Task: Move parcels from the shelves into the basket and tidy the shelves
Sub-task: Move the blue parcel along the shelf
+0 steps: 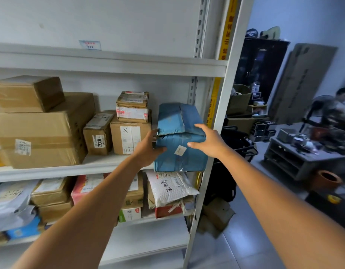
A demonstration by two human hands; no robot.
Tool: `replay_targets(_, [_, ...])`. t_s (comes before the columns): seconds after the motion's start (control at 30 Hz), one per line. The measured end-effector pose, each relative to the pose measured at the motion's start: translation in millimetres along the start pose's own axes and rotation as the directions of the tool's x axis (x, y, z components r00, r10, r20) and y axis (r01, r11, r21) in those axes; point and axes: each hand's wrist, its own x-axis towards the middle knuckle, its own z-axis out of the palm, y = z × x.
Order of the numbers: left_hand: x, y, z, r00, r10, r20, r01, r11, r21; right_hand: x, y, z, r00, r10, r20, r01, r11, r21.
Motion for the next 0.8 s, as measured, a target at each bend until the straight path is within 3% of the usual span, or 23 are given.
replay_targets(0.3, [-37,-7,-15,0.994,0.074,0.080,-0.070,0.996,-0.058,-48,-9,13,0.995,0.038,-0.092,-0.035,0.999,0.033])
replay_targets(0.53, [-38,-3,-13,0.992,0.042,0.116,-0.030,0.995,-0.099,-53,-1,8,0.988,0.085,-0.125,-0.071,0.991,0.117])
replay_targets(0.8, [-19,-9,2,0.998,0.006,0.067,-0.002,0.998,-0.063,-40,16,8,0.983,0.185,-0.007,-0.175,0.941,0.289])
